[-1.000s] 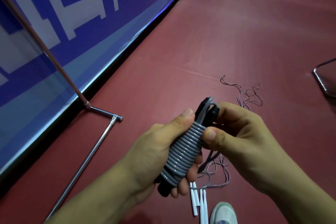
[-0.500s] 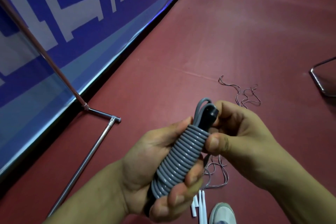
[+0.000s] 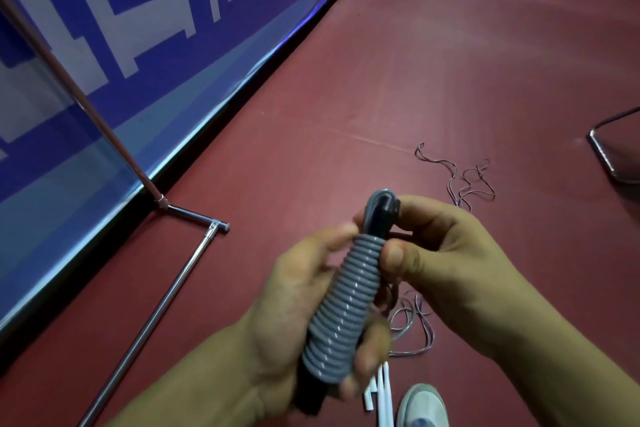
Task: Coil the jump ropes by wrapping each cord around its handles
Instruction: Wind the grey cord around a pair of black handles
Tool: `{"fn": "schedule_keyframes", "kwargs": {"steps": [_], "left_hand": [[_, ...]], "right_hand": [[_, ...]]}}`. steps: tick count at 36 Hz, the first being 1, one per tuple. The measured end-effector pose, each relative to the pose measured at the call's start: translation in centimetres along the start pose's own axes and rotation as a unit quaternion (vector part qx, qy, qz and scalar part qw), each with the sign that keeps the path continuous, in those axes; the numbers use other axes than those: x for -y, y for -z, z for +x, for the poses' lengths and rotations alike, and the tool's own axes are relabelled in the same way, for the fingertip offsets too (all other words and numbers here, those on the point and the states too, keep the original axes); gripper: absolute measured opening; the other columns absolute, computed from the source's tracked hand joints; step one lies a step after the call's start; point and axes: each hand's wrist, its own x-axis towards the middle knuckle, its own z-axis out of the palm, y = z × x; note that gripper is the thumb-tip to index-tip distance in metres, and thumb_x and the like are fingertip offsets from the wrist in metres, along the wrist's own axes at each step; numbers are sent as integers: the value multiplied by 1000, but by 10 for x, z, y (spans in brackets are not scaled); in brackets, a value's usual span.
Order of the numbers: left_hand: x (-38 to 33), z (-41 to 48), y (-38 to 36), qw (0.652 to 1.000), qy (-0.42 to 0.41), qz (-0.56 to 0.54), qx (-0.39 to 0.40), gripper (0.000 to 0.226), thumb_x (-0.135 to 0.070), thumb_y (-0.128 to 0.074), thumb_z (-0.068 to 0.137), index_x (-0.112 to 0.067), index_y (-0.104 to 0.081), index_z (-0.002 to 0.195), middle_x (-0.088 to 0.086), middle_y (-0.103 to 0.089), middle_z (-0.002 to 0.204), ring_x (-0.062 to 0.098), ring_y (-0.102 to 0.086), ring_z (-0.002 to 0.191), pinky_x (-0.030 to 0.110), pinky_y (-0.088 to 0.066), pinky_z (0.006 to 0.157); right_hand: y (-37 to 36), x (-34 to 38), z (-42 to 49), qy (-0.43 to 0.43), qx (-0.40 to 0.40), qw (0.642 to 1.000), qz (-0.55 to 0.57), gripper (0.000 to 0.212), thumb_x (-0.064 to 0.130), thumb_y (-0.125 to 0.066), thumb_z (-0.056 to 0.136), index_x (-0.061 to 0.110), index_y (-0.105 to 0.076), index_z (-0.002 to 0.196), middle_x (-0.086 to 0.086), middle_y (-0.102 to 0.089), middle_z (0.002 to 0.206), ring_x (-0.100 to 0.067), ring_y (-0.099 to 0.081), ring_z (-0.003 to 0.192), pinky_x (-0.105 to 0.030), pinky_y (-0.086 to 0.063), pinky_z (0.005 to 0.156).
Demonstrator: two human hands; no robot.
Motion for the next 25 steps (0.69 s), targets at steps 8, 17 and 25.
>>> {"fn": "schedule_keyframes", "kwargs": {"steps": [8, 17, 25], "left_hand": [[-13, -7, -5, 944, -160, 220, -185, 56, -24, -89, 63, -11, -39, 85, 12, -55, 58, 22, -51, 42, 26, -39, 43], [6, -2, 2, 777, -203, 505, -316, 27, -55, -49, 86, -32, -62, 92, 2, -67, 72, 25, -63, 67, 51, -53, 65], [-2, -6, -3, 837, -249, 395, -286, 35, -45, -49, 89, -14, -64, 84, 9, -68, 68, 27, -64, 54, 45, -52, 46]], "right_hand": [[4, -4, 4, -3, -110, 993, -42, 40, 30, -91, 63, 5, -75, 91, -6, -68, 77, -18, -54, 68, -28, -45, 62], [-10, -8, 8, 41, -176, 976, -121, 31, 19, -79, 66, 7, -75, 94, -10, -74, 84, -13, -64, 67, -20, -50, 61], [-7, -7, 11, 39, -114, 990, -79, 63, 53, -91, 60, 13, -77, 106, -19, -67, 93, -26, -54, 76, -39, -46, 68]]}}
